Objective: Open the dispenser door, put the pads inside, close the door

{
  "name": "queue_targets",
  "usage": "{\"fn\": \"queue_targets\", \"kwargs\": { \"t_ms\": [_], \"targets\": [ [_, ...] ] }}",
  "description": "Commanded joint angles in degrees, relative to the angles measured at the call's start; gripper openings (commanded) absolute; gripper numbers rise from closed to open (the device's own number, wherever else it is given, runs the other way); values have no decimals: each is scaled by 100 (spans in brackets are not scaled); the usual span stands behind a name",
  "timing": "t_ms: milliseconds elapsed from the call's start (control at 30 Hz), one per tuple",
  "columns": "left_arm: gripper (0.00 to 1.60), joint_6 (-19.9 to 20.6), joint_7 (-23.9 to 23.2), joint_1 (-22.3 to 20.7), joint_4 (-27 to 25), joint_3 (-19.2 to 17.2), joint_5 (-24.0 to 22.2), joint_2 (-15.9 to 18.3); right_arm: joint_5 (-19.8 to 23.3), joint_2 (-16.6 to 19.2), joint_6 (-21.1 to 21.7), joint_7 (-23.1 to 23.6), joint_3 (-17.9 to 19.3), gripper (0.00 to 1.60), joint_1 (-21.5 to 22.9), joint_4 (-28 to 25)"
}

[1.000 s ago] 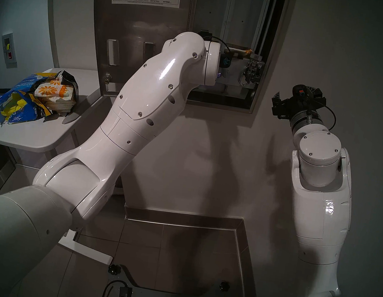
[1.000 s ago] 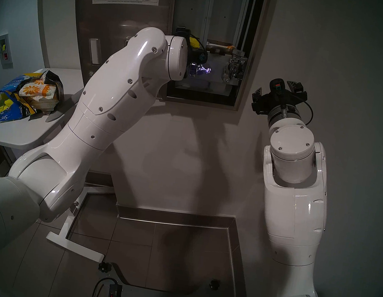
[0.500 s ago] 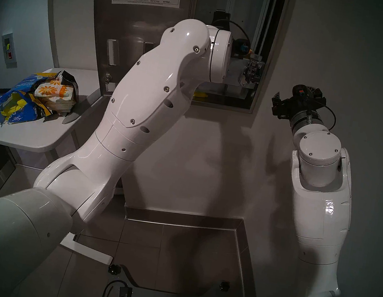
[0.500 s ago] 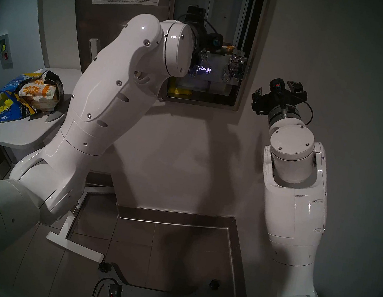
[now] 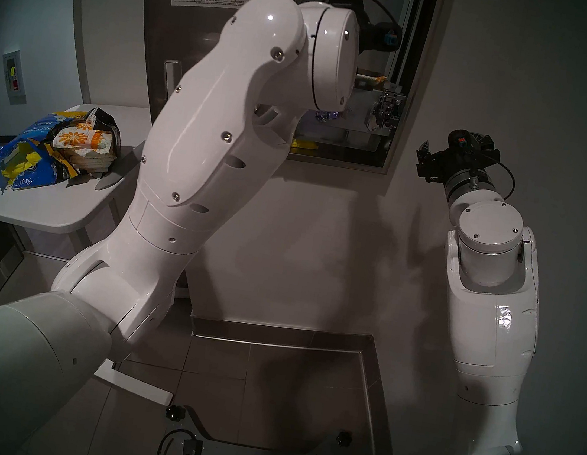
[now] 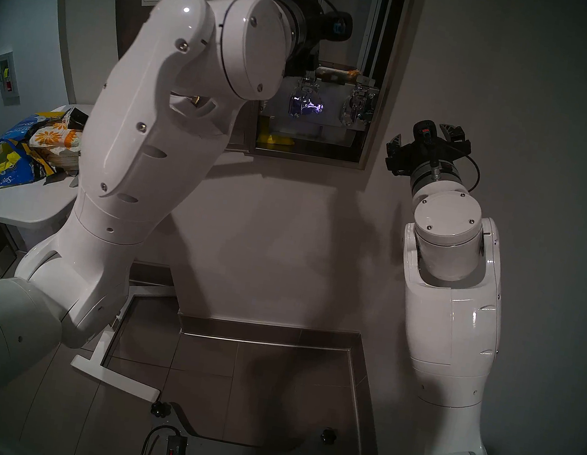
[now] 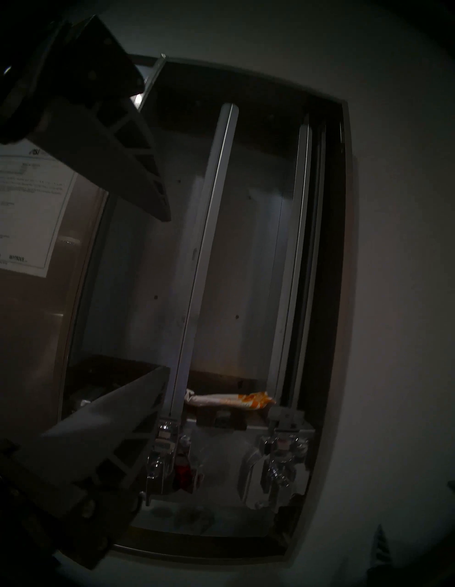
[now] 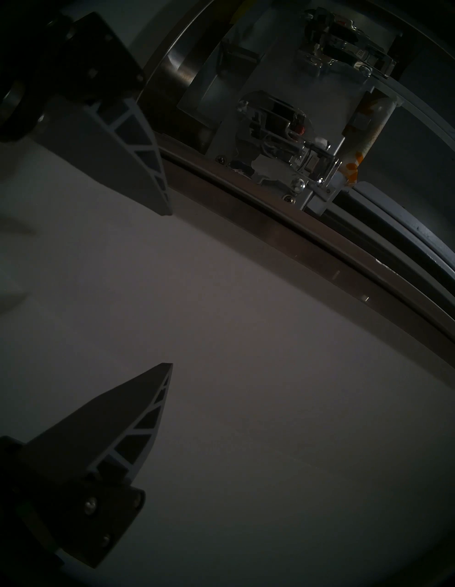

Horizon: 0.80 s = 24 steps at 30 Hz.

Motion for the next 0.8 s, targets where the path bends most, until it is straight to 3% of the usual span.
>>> {"fn": "queue_targets", "kwargs": {
  "t_ms": [0,167,433,767],
  "targets": [
    [160,159,7,-94,-658,-337,-174,-156,-8,0,-61,-33,9,160,152,-167],
    [160,202,-64,14,-1142,-433,-246,-72,-8,0,-60,-33,9,160,152,-166],
    [160,336,-125,-11,-1602,-714,-526,-204,-8,2,-56,-29,9,160,151,-161],
    [160,389,-439,518,-2523,-1043,-700,166,-8,1,-57,-29,9,160,151,-161]
  ]
}}
